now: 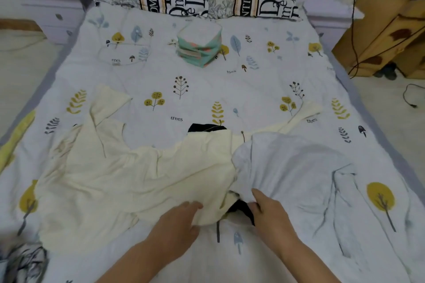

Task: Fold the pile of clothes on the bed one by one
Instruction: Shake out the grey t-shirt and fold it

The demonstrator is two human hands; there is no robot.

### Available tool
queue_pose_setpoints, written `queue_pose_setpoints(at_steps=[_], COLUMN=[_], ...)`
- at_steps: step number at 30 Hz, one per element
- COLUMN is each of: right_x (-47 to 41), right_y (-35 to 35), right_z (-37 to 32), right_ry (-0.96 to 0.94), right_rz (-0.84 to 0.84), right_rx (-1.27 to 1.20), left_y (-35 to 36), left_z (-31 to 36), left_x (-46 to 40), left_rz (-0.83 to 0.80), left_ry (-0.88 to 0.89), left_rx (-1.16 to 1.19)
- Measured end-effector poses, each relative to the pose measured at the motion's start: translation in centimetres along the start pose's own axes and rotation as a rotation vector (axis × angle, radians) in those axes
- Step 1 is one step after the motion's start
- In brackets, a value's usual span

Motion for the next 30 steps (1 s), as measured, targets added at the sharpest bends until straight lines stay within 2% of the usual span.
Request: queue_pose_setpoints(at_steps=[3,7,9,13,16,18,20,23,26,28,30], right_x=[3.0,7.6,9.7,13.1,15.3,16.8,18.3,21.1,24.3,25.9,26.7], right_y=[-3.4,-7.5,-9.2,-12.1,-14.3,-15.8,-17.2,-19.7,-22.6,-24.2,-25.0], right_z=[-4.3,-10.5,-13.1,-17.1,-19.2,-20.7,-22.3,-25.5,-28.4,-29.4,-29.4], right_ry=[-0.102,-0.227,-0.275,-0.334,-0.377,-0.416,-0.453,-0.514,-0.553,-0.568,-0.539], right_rz=[0.028,-0.027,-0.061,-0.062,0.057,0.134,0.244,0.426,0.548,0.601,0.619], right_rx=[-0.129,-0.231,-0.287,-0.296,-0.247,-0.202,-0.185,-0.261,-0.376,-0.387,-0.389], left_y=[-2.3,-6.8,-9.0,-13.4,-17.0,-19.1,-21.0,-22.7,-23.3,-24.3,-26.4], left_z=[3.0,8.3,10.3,13.3,15.0,15.8,16.5,17.0,16.3,15.6,15.4], left_x=[1.3,3.6,4.8,7.7,9.8,11.1,12.1,13.5,14.9,16.2,18.3], left_rz=[0.008,0.115,0.156,0.129,0.173,0.192,0.282,0.469,0.487,0.478,0.498], left_ry=[0.044,0.309,0.345,0.407,0.510,0.489,0.487,0.462,0.375,0.364,0.401], left_rx=[0.135,0.447,0.548,0.589,0.610,0.640,0.627,0.483,0.421,0.497,0.678])
Point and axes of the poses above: each hand's wrist, its own x-axis away from the middle knuckle, its own y-axis out of the palm, z = x × y, the point moved 1 cm from there along -x, towards the middle knuckle, and after that the axes turned 3 degrees about -z, right-handed, at the moved point
